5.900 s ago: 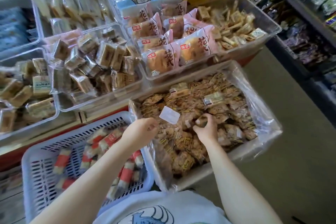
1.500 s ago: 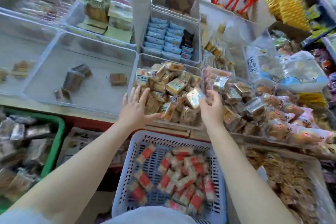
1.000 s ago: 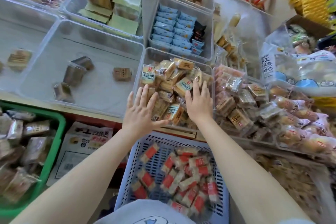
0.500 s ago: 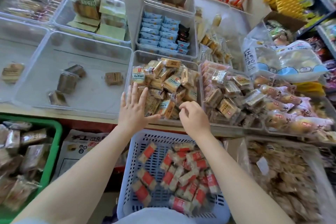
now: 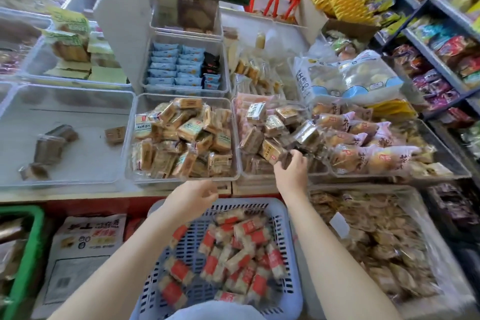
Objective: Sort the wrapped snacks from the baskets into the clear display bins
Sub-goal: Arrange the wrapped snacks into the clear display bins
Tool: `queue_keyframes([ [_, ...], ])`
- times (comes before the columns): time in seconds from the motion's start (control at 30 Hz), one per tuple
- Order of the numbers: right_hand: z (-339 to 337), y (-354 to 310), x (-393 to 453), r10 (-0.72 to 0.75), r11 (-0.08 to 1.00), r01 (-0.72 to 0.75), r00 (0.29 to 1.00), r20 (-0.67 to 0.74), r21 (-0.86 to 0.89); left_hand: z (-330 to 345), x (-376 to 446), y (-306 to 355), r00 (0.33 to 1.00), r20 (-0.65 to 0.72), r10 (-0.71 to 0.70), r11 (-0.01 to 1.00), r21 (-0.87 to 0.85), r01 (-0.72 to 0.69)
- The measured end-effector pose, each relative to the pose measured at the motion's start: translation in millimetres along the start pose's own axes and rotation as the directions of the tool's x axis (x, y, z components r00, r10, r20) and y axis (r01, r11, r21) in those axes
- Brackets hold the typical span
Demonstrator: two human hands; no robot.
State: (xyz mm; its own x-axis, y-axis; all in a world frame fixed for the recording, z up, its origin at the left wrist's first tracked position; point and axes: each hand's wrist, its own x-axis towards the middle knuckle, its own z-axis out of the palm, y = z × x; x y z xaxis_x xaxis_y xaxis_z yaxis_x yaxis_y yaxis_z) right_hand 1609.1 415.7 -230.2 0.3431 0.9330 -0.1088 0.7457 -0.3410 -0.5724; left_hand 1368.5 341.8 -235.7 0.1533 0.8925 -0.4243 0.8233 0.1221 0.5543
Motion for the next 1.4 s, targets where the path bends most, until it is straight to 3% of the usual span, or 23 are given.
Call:
queue_keyframes([
  [0.17, 12.5, 14.3, 37.8, 0.064, 0.998, -0.064, 0.997, 0.044, 0.01, 3.0, -2.0, 10.4, 0.993, 0.022, -0.115, 0.993, -0.006, 0.115],
  [0.27, 18.4, 20.6, 41.4, 0.075, 0.993, -0.081, 0.995, 0.07, 0.082, 5.0, -2.0, 19.5, 0.986, 0.03, -0.163, 0.974, -0.153, 0.165],
  [0.37, 8.8, 22.9, 34.1, 0.082, 0.962, -0.086, 0.996, 0.024, 0.258, 9.4, 0.9, 29.7, 0.98, -0.049, -0.192, 0.943, -0.287, 0.17],
  [0.47, -12.4, 25.7, 16.4, 0.085, 0.842, -0.096, 0.995, 0.045, 0.53, 9.5, 1.2, 41.4, 0.966, -0.084, -0.244, 0.838, -0.52, 0.166],
  [0.57, -31.6, 19.0, -9.0, 0.019, 0.644, -0.191, 0.972, 0.234, 0.741, 3.8, -7.8, 54.1, 0.964, -0.06, -0.26, 0.652, -0.747, 0.129],
  [0.63, -36.3, 6.3, -26.0, -0.064, 0.562, -0.27, 0.928, 0.367, 0.782, -1.7, -15.1, 60.1, 0.969, -0.083, -0.232, 0.574, -0.816, 0.068],
  [0.83, -5.2, -52.2, -67.7, -0.286, 0.59, -0.316, 0.779, 0.558, 0.743, -23.2, -32.9, 36.4, 0.979, -0.088, -0.182, 0.474, -0.88, 0.008],
  [1.0, 51.1, -106.0, -109.9, -0.238, 0.721, -0.252, 0.785, 0.572, 0.645, -46.0, -60.9, -39.5, 0.967, -0.073, -0.244, 0.459, -0.887, 0.049],
  [1.07, 80.3, -127.7, -125.3, -0.219, 0.818, -0.138, 0.822, 0.526, 0.558, -56.0, -74.5, -80.9, 0.942, -0.096, -0.323, 0.443, -0.894, 0.061],
  [1.17, 127.3, -158.1, -149.6, -0.404, 0.902, 0.287, 0.823, 0.399, 0.323, -71.6, -97.5, -152.1, 0.85, -0.158, -0.502, 0.42, -0.904, 0.079],
  [1.23, 161.5, -177.5, -166.2, -0.579, 0.806, 0.57, 0.708, 0.403, 0.158, -83.8, -108.4, -198.0, 0.794, -0.207, -0.572, 0.447, -0.89, 0.09],
  [1.3, 196.2, -190.2, -180.7, -0.627, 0.709, 0.705, 0.611, 0.484, 0.03, -99.7, -110.5, -235.7, 0.776, -0.228, -0.587, 0.424, -0.904, 0.055],
  [1.4, 231.7, -191.2, -189.7, -0.521, 0.682, 0.713, 0.628, 0.578, -0.161, -126.9, -98.4, -272.7, 0.771, -0.258, -0.582, 0.436, -0.9, 0.028],
])
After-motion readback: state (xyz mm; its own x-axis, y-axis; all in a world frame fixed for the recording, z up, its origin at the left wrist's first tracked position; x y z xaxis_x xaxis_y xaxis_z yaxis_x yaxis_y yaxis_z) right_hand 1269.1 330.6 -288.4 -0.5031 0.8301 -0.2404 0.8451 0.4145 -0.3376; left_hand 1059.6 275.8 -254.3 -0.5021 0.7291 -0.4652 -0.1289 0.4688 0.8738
